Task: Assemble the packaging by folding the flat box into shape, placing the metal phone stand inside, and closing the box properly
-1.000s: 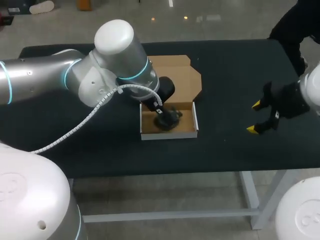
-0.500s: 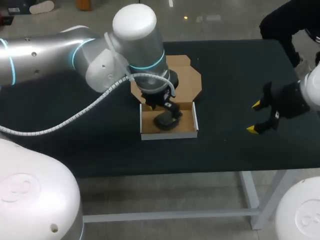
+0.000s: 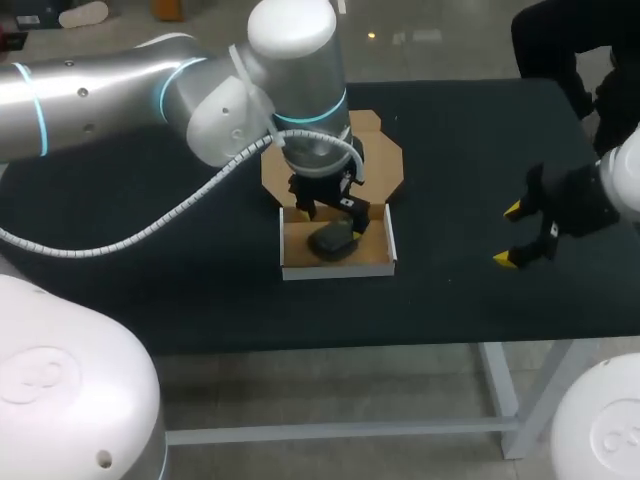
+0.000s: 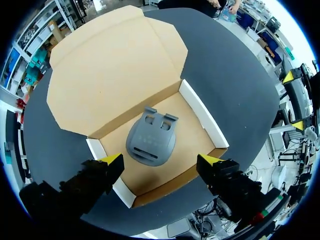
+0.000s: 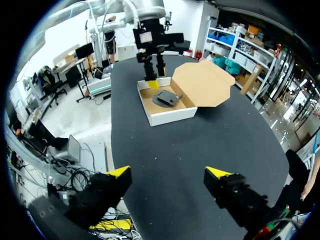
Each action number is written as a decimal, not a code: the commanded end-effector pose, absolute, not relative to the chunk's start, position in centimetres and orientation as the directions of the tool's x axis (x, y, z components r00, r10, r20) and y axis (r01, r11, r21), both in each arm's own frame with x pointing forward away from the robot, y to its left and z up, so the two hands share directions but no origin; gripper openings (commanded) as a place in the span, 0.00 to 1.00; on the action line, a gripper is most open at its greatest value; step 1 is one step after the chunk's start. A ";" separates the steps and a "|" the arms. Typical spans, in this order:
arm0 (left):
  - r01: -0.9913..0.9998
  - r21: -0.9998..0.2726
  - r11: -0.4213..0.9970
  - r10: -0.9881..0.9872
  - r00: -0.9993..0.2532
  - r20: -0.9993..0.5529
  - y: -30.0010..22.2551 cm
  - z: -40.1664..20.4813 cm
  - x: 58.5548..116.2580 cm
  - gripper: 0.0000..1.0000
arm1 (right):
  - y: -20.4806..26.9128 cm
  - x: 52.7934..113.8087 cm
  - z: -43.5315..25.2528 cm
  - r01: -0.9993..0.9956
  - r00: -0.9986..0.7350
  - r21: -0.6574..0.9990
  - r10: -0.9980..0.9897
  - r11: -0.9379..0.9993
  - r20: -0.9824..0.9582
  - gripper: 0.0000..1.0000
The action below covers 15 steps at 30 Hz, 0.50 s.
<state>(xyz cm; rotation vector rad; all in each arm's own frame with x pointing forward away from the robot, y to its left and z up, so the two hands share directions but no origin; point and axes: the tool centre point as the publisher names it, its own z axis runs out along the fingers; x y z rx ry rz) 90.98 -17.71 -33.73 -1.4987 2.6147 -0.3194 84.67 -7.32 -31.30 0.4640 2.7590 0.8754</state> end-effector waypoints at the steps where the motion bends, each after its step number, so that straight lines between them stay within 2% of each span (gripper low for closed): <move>1: -0.840 -0.234 0.490 -0.864 -0.504 0.002 -17.8 -33.7 91.0 1.00 | -7.5 84.6 -31.2 0.230 -0.929 0.592 0.355 0.772 -0.101 1.00; 4: -0.840 -0.234 0.490 -0.864 -0.504 0.002 -17.8 -33.7 91.0 1.00 | -7.5 84.6 -31.2 0.230 -0.929 0.592 0.355 0.772 -0.101 1.00; 8: -0.935 -0.166 0.315 -0.946 -0.323 0.027 -16.2 -33.7 91.7 1.00 | -7.5 84.6 -31.2 0.230 -0.929 0.592 0.355 0.772 -0.101 1.00; 15: -0.978 -0.140 0.153 -0.986 -0.160 0.040 -15.7 -34.3 91.3 1.00 | -7.5 84.6 -31.2 0.230 -0.929 0.592 0.355 0.772 -0.101 1.00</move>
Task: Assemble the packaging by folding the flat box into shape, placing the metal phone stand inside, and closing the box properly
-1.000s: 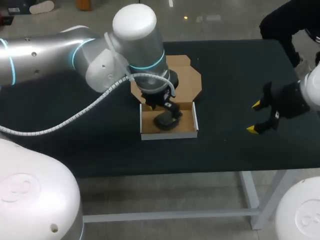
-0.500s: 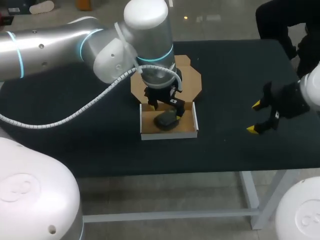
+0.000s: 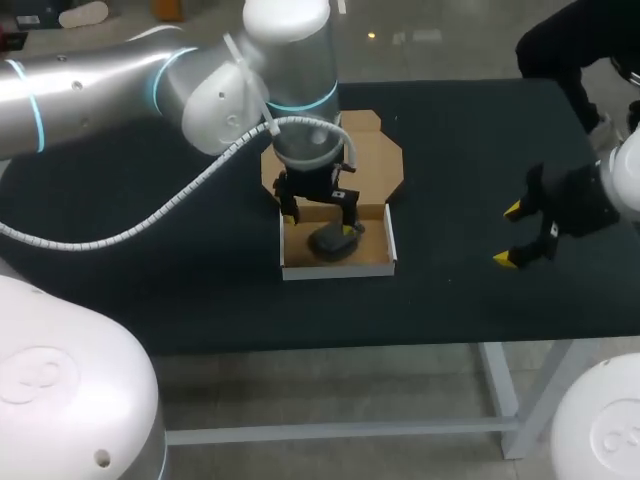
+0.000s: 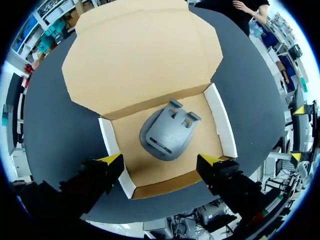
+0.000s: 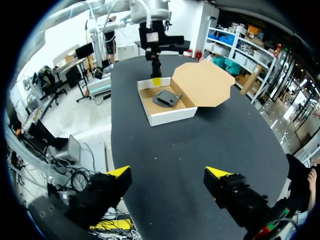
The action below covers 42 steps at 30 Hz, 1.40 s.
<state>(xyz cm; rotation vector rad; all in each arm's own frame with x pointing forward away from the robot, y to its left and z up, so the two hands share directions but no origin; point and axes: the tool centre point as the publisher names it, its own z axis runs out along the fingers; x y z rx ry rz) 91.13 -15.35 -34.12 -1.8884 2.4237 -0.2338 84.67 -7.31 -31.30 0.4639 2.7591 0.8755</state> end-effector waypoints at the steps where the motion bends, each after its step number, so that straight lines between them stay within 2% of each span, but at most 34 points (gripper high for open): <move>1: -0.982 -0.141 0.124 -0.991 -0.130 0.036 -15.7 -34.4 91.2 1.00 | -7.5 84.6 -31.2 0.230 -0.929 0.592 0.355 0.772 -0.101 1.00; 14: -0.991 -0.127 0.049 -0.997 -0.056 0.052 -17.6 -36.1 90.3 1.00 | -7.5 84.6 -31.2 0.230 -0.929 0.592 0.355 0.772 -0.101 1.00; 42: -0.995 -0.091 0.029 -1.000 -0.029 0.000 -20.1 -39.4 87.8 1.00 | -7.5 84.6 -31.2 0.230 -0.929 0.592 0.355 0.772 -0.101 1.00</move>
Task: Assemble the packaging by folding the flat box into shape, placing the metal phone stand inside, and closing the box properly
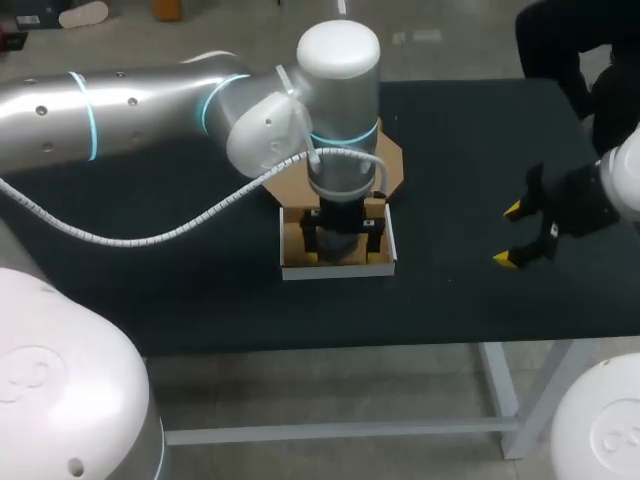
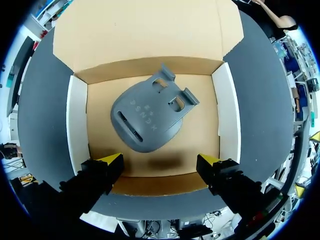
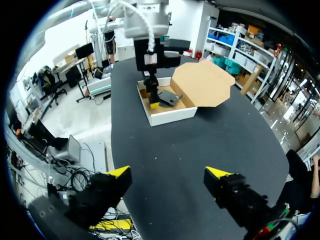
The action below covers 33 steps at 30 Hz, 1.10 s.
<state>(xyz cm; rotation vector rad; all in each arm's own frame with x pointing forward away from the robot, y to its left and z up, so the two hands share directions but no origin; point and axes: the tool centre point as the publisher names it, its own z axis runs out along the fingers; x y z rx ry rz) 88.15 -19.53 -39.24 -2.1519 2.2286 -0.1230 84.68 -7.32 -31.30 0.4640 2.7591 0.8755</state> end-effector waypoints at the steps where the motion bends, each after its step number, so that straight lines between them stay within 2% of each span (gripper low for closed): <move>1: -0.996 -0.091 0.027 -1.000 -0.027 -0.002 -20.1 -39.4 87.7 1.00 | -7.5 84.6 -31.2 0.230 -0.929 0.592 0.355 0.772 -0.101 1.00; 33: -0.997 -0.068 -0.037 -0.998 0.040 -0.045 -19.4 -39.6 81.6 1.00 | -7.5 84.6 -31.2 0.230 -0.929 0.592 0.355 0.772 -0.101 1.00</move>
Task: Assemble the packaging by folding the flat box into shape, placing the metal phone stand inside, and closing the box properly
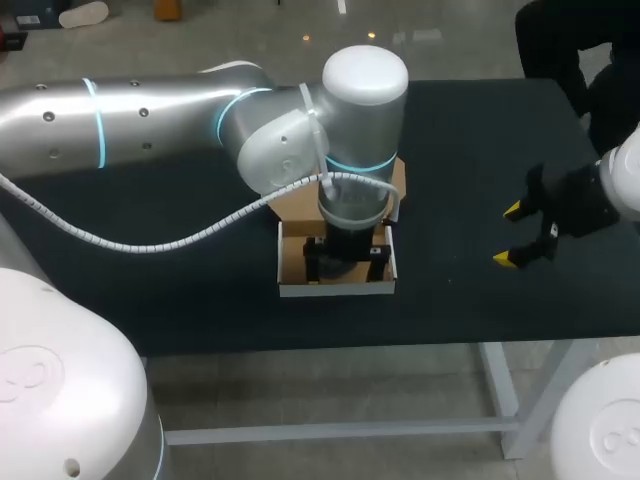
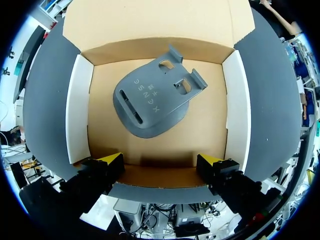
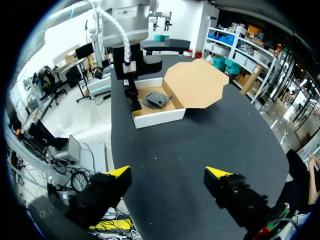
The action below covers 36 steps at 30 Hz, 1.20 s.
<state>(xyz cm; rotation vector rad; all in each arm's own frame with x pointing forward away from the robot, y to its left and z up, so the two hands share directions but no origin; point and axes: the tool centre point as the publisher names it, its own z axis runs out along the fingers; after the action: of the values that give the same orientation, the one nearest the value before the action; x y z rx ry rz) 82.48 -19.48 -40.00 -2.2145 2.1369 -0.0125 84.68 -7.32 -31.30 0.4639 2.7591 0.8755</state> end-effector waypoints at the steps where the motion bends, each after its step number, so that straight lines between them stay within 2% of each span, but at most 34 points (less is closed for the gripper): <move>1: -0.997 -0.069 -0.038 -0.998 0.041 -0.046 -19.4 -39.5 81.4 1.00 | -7.5 84.6 -31.2 0.230 -0.929 0.592 0.355 0.772 -0.101 1.00; 19: -0.997 -0.081 -0.018 -0.998 0.023 -0.059 -19.0 -39.3 79.6 1.00 | -7.5 84.6 -31.2 0.230 -0.929 0.592 0.355 0.772 -0.101 1.00; 25: -0.992 -0.129 -0.001 -0.998 0.008 -0.057 -19.2 -38.1 80.2 1.00 | -7.5 84.6 -31.2 0.230 -0.929 0.592 0.355 0.772 -0.101 1.00; 36: -0.963 -0.233 0.137 -0.990 -0.143 0.009 -18.7 -33.2 80.6 1.00 | -7.5 84.6 -31.2 0.230 -0.929 0.592 0.355 0.772 -0.101 1.00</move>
<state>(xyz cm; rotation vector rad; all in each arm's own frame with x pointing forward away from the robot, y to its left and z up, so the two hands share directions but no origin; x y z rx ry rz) 81.41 -20.29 -34.84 -1.9731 2.2248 -0.2061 84.68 -7.32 -31.30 0.4639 2.7591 0.8755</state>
